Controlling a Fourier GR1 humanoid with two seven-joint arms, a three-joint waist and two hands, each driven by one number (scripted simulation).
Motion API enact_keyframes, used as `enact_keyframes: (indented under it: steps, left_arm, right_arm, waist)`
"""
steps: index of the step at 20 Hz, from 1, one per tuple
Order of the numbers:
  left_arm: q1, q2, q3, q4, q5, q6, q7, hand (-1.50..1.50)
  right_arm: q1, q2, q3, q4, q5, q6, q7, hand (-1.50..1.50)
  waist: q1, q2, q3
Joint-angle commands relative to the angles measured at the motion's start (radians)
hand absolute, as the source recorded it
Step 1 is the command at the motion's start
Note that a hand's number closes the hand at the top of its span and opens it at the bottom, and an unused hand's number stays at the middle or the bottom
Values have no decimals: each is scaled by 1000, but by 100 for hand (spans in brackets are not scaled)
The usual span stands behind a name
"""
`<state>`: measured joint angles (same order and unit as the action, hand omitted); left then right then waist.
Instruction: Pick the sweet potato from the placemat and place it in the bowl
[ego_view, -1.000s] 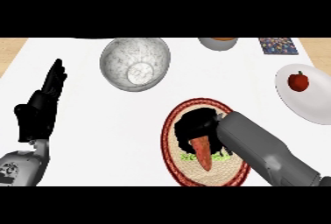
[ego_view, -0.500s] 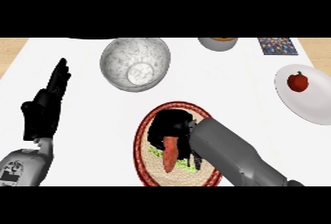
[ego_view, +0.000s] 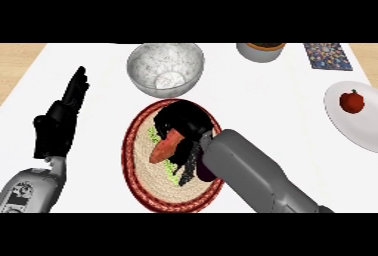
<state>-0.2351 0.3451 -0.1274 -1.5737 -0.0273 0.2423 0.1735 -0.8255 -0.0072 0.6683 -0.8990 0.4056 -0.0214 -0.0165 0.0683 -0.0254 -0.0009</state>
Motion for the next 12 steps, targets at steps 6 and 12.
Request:
enact_keyframes:
  steps: [6,12]
  left_arm:
    - [-34,3,-15,19,-4,-24,-4,0]
    - [-63,-28,-38,33,-6,-25,-6,0]
  right_arm:
    - [-152,7,-37,-106,-19,-384,482,150]
    - [-306,7,18,-88,18,-594,817,150]
  waist:
    - [39,-9,-7]
    - [66,13,-8]
